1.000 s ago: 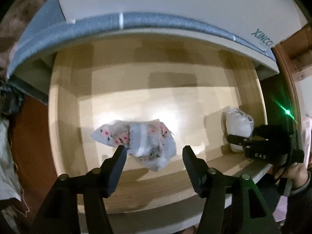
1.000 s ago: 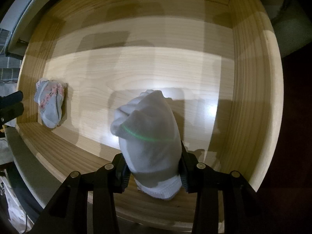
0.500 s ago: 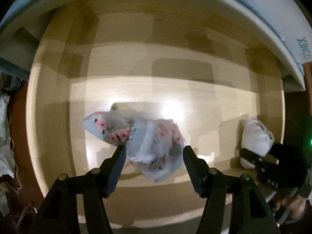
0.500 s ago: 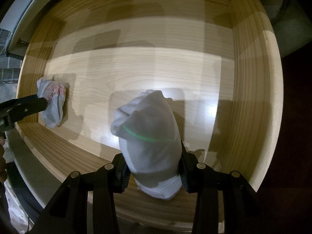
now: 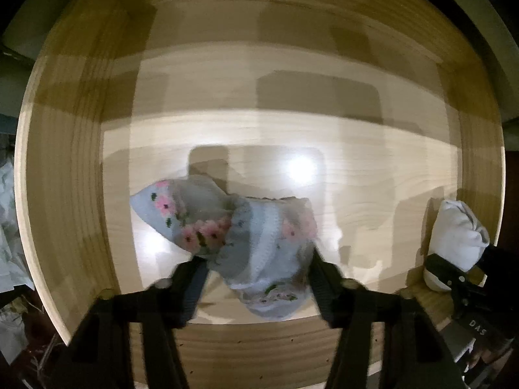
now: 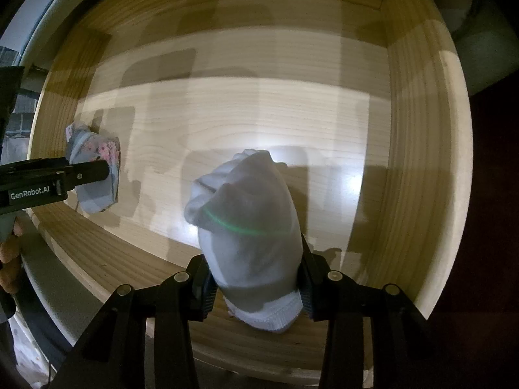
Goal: Take underwear out of drawer
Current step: 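Lift the floral underwear out of the drawer and carry it over the box with the left gripper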
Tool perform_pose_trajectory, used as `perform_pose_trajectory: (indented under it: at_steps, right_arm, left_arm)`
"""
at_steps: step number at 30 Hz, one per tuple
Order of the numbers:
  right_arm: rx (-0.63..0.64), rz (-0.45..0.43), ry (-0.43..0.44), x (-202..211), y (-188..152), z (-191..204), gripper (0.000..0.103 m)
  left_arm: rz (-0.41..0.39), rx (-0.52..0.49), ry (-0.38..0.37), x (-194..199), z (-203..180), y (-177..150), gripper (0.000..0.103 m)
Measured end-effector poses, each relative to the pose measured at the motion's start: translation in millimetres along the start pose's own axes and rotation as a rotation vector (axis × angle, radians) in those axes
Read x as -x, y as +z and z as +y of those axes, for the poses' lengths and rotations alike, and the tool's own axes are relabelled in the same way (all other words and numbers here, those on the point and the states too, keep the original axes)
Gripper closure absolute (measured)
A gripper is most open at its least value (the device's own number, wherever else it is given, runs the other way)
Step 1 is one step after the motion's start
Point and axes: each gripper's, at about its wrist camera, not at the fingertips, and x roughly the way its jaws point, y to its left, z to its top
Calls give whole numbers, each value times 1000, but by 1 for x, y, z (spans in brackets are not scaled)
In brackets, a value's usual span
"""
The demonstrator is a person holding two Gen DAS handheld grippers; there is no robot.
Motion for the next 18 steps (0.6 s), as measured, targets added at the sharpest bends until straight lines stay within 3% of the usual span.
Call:
perform_pose_trajectory:
  at_steps: [6,18]
  right_arm:
    - [2,8,-6,0,3,5,65]
    - [11,31,-23,-5,12,20,65]
  left_arm:
    - [-5,-26,27,5,3,-3,71]
    - [-74,-91,32,20,-7,-17,73]
